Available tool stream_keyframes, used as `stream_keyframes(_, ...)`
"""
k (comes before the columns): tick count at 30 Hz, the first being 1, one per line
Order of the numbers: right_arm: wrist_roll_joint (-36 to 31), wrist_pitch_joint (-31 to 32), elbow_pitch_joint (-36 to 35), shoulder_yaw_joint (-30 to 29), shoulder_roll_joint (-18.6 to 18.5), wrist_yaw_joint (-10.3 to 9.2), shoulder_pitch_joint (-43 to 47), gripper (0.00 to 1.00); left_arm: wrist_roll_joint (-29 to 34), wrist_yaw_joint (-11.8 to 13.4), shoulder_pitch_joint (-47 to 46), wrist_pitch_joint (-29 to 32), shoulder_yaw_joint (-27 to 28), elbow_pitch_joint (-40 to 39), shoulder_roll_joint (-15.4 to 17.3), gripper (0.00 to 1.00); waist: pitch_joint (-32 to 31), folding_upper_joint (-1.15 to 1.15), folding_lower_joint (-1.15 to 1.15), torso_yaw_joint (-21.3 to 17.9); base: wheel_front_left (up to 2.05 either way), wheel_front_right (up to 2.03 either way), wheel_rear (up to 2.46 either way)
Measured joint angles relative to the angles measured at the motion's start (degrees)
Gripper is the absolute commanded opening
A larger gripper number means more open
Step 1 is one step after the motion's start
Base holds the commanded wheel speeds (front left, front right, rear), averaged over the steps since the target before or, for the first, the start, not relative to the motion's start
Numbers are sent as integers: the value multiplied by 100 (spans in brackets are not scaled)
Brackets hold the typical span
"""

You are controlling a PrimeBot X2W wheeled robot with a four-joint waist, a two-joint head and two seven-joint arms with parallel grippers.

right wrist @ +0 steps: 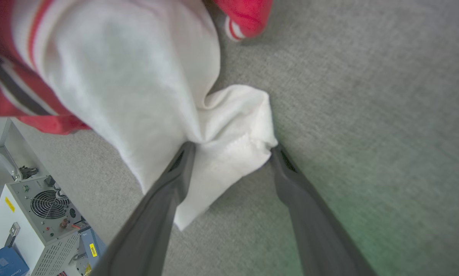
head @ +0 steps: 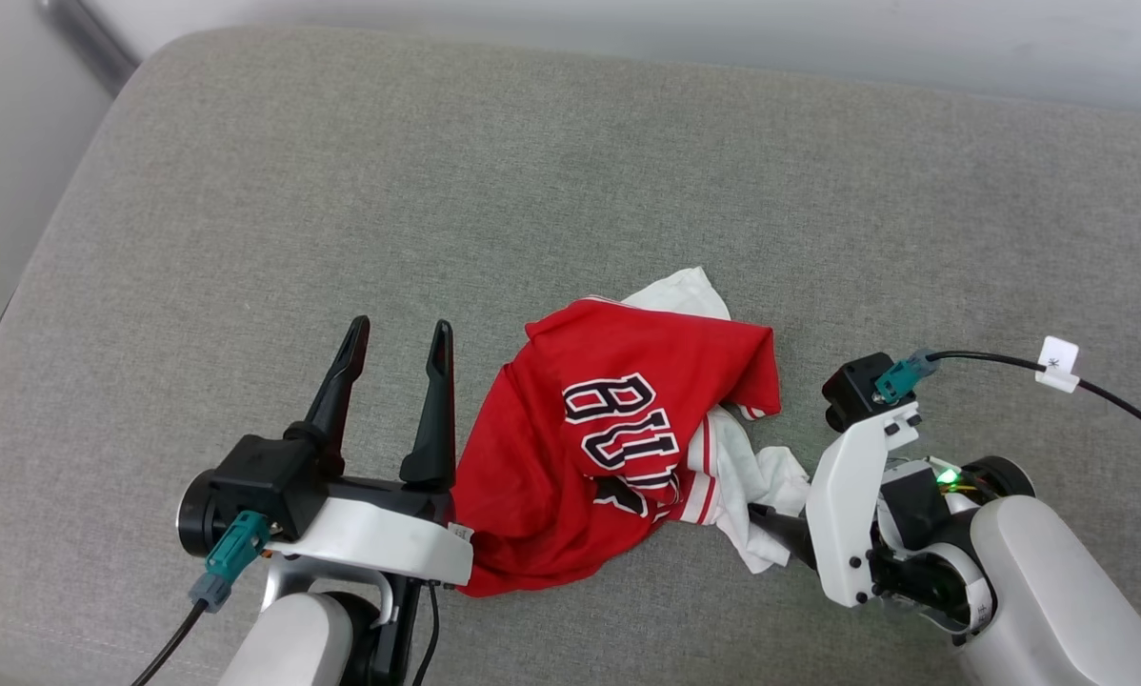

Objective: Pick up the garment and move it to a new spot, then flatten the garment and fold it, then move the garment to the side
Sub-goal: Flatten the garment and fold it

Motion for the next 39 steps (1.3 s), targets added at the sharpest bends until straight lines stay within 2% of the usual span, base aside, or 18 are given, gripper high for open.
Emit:
stream_keyframes(1,57,4,24,35,-5,-1,-10,40,-1,0,-1,-5,2,12,1,100,-2,0,0,-5,0,0,0)
stream_keyframes(2,67,4,38,85,-20,-1,-23,0,-2,0,-1,-7,4,25,3,100,-4,0,0,-14,0,0,0)
stream_keyframes(7,147,-230,37,220,-77,0,-38,0,-41,8,1,-23,36,82,21,100,-53,0,0,-112,0,0,0)
stream_keyframes(11,94,-620,-212,-4,-156,1,14,0,-55,52,26,-13,79,93,71,100,-126,0,0,-256,0,0,0)
stream_keyframes(16,-16,-942,-695,-692,-291,1,204,0,-94,100,125,47,121,59,155,100,-220,0,0,-517,0,0,0)
stream_keyframes(23,-379,-1145,-1077,-2124,-364,1,878,0,-97,159,176,132,146,-13,225,100,-301,0,0,-857,0,0,0)
stream_keyframes(29,-543,-1169,-579,-3022,-99,2,1539,0,-156,166,221,174,145,19,268,100,-328,0,0,-963,0,0,0)
stream_keyframes(33,-638,-1328,-124,-3239,118,7,1716,0,-164,181,257,179,146,47,274,100,-339,0,0,-964,0,0,0)
stream_keyframes(34,-654,-1422,-64,-3245,158,7,1714,7,-163,211,277,196,141,31,276,100,-342,0,0,-965,0,0,0)
stream_keyframes(35,-660,-1533,-12,-3240,189,7,1711,76,-163,236,293,207,141,11,272,100,-343,0,0,-969,0,0,0)
stream_keyframes(36,-662,-1663,16,-3217,216,5,1711,100,-163,260,313,226,143,-12,276,100,-344,0,0,-978,0,0,0)
stream_keyframes(39,-694,-2135,4,-3147,303,5,1694,100,-167,312,393,249,159,-45,285,100,-364,0,0,-1003,0,0,0)
